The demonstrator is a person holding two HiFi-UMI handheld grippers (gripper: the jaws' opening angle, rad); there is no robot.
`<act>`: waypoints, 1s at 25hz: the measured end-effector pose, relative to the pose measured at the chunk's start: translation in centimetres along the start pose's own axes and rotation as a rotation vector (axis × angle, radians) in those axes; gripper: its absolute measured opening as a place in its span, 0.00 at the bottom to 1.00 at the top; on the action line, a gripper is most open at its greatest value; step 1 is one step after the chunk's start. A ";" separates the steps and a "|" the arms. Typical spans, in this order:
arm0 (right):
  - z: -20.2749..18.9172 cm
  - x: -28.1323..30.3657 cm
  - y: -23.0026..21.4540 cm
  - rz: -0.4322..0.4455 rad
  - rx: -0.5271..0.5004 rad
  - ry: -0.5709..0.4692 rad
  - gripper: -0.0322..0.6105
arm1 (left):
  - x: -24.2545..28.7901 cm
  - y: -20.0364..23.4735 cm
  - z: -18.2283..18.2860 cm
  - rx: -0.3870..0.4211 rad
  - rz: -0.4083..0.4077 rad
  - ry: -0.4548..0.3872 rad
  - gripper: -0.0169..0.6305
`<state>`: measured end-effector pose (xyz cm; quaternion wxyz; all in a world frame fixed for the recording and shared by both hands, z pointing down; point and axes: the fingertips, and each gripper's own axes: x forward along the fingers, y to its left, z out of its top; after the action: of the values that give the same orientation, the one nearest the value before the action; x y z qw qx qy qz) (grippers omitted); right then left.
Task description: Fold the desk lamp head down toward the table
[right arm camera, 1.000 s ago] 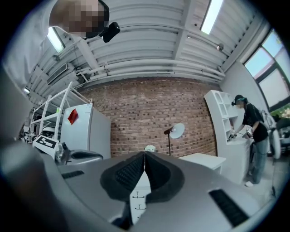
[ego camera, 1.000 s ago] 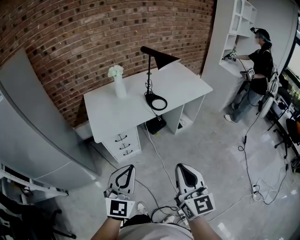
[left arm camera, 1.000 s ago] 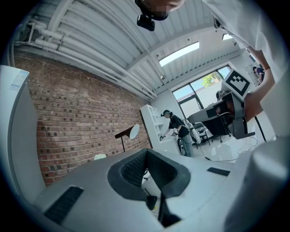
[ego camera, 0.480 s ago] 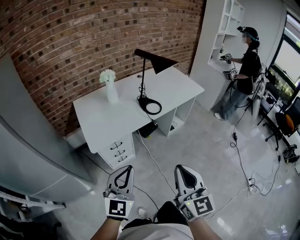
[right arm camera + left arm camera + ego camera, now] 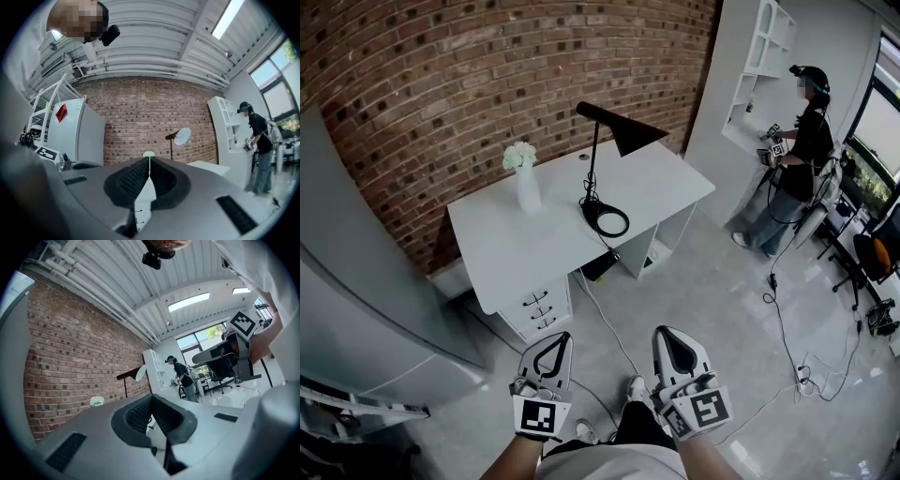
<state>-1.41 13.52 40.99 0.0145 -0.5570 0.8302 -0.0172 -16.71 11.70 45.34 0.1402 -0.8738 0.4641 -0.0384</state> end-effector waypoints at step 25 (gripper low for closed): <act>-0.2 16.1 -15.0 0.268 0.098 -0.022 0.08 | 19.8 2.3 -2.7 0.037 0.201 0.124 0.04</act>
<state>6.34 -7.06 41.77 0.0529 -0.4398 0.8951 -0.0496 -7.88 -6.34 46.03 0.1307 -0.8160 0.5564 -0.0865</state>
